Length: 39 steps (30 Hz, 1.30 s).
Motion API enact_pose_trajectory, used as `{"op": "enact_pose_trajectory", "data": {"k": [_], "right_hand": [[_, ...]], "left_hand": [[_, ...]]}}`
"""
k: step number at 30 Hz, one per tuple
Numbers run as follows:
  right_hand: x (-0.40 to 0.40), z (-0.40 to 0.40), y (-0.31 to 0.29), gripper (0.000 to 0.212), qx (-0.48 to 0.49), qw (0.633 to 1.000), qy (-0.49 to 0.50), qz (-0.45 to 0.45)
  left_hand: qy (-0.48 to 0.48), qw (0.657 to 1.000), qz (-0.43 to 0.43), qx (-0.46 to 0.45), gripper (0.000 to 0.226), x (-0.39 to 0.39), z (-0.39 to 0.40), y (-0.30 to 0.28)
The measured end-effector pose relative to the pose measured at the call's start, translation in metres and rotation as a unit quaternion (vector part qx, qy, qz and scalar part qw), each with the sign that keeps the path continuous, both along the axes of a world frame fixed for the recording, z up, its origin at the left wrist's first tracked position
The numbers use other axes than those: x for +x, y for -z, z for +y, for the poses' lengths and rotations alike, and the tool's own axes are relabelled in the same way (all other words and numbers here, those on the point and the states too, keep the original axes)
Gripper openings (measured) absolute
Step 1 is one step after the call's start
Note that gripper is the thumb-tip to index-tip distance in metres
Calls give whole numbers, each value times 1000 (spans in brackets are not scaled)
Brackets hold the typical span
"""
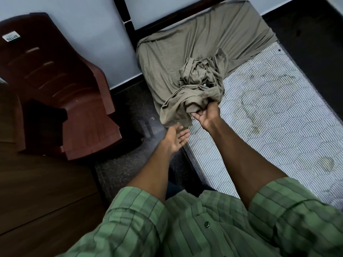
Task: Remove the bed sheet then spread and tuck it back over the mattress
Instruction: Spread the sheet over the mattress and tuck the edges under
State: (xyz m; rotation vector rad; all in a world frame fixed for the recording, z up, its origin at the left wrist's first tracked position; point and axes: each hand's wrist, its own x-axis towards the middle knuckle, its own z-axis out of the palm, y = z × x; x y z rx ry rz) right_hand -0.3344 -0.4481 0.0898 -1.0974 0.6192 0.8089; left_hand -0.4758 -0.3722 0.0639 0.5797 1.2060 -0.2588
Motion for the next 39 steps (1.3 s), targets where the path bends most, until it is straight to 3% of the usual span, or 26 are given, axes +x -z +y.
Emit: {"op": "enact_pose_trajectory", "data": {"k": [6, 10, 13, 17, 20, 22, 24, 28, 32, 34, 35, 37, 38, 39], "right_hand": [[14, 7, -8, 36, 16, 1000, -3, -3], [21, 8, -12, 35, 4, 1000, 2, 0], [19, 4, -10, 48, -9, 1000, -16, 1], [12, -4, -5, 38, 16, 1000, 18, 2], [6, -12, -4, 43, 75, 996, 52, 24], [5, -16, 2, 35, 70, 996, 55, 21], [6, -17, 6, 29, 84, 996, 34, 6], [9, -26, 12, 51, 105, 993, 46, 2], [10, -43, 29, 71, 63, 995, 77, 14], [4, -45, 31, 65, -44, 997, 60, 17], [0, -45, 30, 62, -154, 988, 15, -2], [-10, -47, 33, 72, -376, 916, -132, -47], [-13, -48, 34, 78, -437, 880, -162, -90], [-14, -51, 38, 80, -439, 872, -159, -145]], "left_hand": [[-80, 997, 5, -5, 21, 26, -8, 15], [-154, 988, 2, -6, 42, 26, 5, 23], [-219, 974, -31, -52, 41, 28, 17, 25], [-177, 975, -6, -134, 54, 40, 34, 29], [-115, 974, 52, -188, 88, 44, 34, 34], [-126, 967, 56, -212, 102, 44, 25, 39], [-160, 964, 50, -205, 101, 45, 17, 45], [-275, 953, 43, -119, 38, 55, 19, 42], [-328, 944, 42, -24, 21, 60, 35, 51], [-331, 941, 45, 58, 24, 67, 43, 67], [-313, 942, 45, 110, 31, 72, 43, 72], [-204, 942, 31, 265, 31, 81, 30, 55], [-108, 923, 9, 370, 29, 83, 20, 40], [17, 879, -25, 476, 28, 84, 11, 29]]}}
